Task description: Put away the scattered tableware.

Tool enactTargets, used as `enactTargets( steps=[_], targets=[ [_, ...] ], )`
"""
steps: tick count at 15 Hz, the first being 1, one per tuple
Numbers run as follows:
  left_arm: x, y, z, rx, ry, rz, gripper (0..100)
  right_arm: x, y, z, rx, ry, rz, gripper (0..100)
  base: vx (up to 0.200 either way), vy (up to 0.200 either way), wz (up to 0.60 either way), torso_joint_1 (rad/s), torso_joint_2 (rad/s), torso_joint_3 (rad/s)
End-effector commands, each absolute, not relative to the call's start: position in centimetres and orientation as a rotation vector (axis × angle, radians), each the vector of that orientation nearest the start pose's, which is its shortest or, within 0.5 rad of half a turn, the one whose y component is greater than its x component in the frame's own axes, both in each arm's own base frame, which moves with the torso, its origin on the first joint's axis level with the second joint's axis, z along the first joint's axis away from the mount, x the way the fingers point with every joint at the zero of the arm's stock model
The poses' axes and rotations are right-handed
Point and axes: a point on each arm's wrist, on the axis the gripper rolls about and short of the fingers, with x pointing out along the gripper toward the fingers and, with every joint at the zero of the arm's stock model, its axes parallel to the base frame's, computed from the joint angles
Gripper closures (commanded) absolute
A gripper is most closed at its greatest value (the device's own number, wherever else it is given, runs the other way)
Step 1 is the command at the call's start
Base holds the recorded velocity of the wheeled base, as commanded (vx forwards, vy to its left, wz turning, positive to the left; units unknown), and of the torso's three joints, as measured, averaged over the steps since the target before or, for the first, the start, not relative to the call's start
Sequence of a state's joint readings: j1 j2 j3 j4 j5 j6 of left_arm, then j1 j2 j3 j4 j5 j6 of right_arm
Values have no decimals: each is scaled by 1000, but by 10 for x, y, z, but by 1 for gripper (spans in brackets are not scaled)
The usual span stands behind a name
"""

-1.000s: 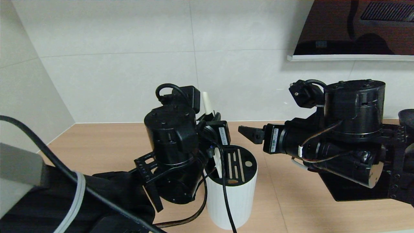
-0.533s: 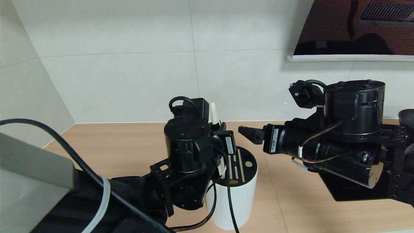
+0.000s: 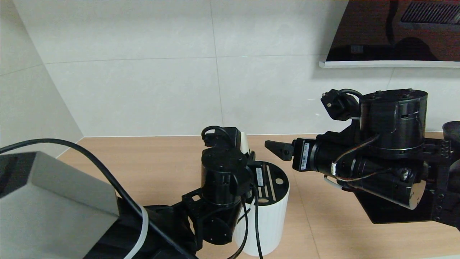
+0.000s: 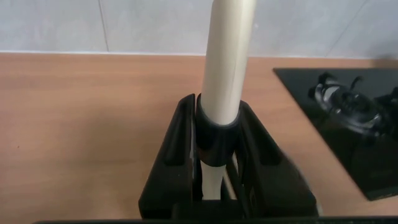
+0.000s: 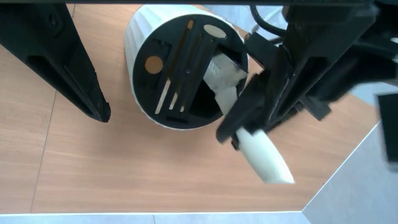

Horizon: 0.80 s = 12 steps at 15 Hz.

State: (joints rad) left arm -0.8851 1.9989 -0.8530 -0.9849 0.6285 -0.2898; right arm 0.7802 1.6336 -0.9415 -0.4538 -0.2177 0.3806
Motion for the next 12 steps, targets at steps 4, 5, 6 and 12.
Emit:
enactTargets(
  steps=[4, 5, 6, 12],
  targets=[
    [239, -273, 121, -160, 171, -236, 100, 217, 208, 222, 254, 314, 511, 0, 0, 0, 0, 0, 0, 0],
    [239, -273, 121, -160, 171, -236, 100, 217, 208, 222, 254, 314, 511, 0, 0, 0, 0, 0, 0, 0],
    [239, -273, 121, -159, 172, -236, 100, 217, 208, 222, 254, 314, 511, 0, 0, 0, 0, 0, 0, 0],
    [237, -274, 122, -157, 172, -241, 0, 217, 208, 222, 253, 316, 513, 0, 0, 0, 0, 0, 0, 0]
  ],
)
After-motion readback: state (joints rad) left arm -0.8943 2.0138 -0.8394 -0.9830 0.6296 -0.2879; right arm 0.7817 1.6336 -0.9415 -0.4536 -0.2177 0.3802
